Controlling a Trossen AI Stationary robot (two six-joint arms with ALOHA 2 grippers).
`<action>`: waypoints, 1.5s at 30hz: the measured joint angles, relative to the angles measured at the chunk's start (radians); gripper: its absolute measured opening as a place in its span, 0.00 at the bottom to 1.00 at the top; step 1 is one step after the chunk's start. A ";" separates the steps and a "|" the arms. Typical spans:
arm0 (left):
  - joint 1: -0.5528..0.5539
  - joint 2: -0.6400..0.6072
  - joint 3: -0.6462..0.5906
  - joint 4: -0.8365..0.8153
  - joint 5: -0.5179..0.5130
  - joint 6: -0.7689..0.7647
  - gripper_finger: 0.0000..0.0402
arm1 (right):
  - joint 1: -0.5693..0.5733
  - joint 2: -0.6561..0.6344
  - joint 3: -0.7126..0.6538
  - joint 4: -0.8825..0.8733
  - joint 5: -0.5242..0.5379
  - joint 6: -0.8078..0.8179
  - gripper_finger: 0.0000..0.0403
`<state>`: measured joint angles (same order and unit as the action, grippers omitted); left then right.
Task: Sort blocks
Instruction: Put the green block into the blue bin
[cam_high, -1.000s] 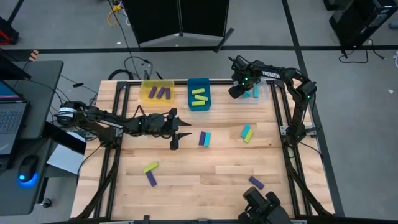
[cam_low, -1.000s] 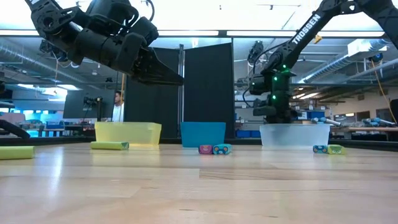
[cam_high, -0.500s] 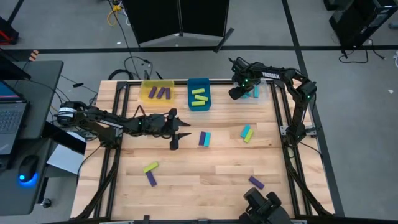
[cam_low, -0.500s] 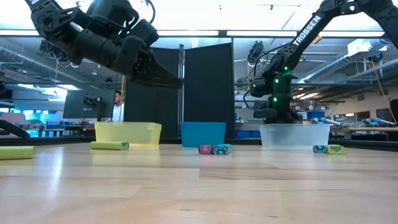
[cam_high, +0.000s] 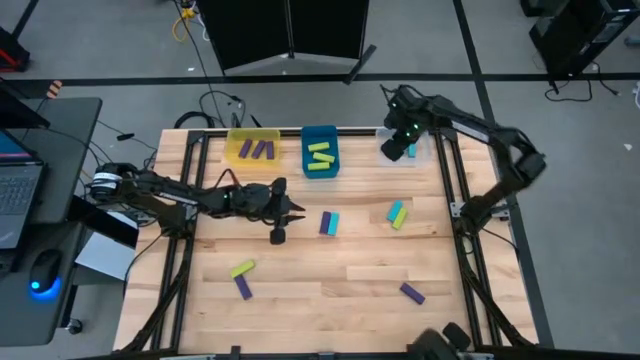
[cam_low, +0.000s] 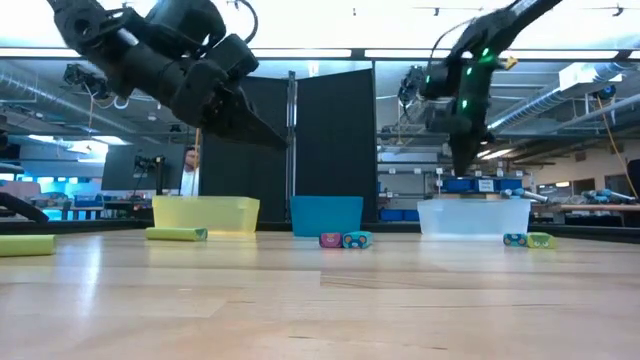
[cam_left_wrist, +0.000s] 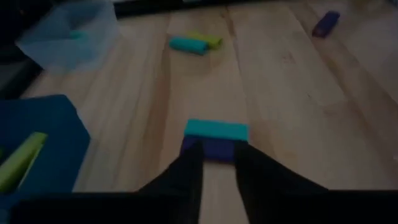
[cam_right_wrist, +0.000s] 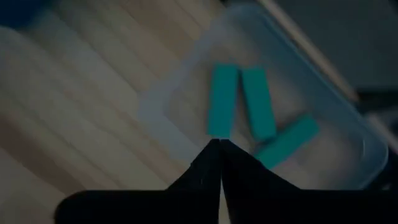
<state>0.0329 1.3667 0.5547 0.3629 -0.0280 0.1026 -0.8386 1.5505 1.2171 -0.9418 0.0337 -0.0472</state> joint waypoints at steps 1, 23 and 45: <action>-0.002 -0.001 0.022 -0.041 0.001 0.001 0.20 | 0.017 -0.037 -0.025 0.036 -0.001 -0.001 0.03; -0.251 -0.033 0.398 -1.078 -0.027 -0.415 0.03 | 0.705 -0.360 -0.562 0.807 0.142 0.324 0.02; -0.472 -0.031 0.240 -1.127 0.008 -0.940 0.29 | 0.902 -0.259 -0.563 0.986 0.257 0.341 0.05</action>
<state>-0.4393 1.3361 0.7952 -0.7639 -0.0196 -0.8370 0.0639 1.2919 0.6540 0.0440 0.2905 0.2934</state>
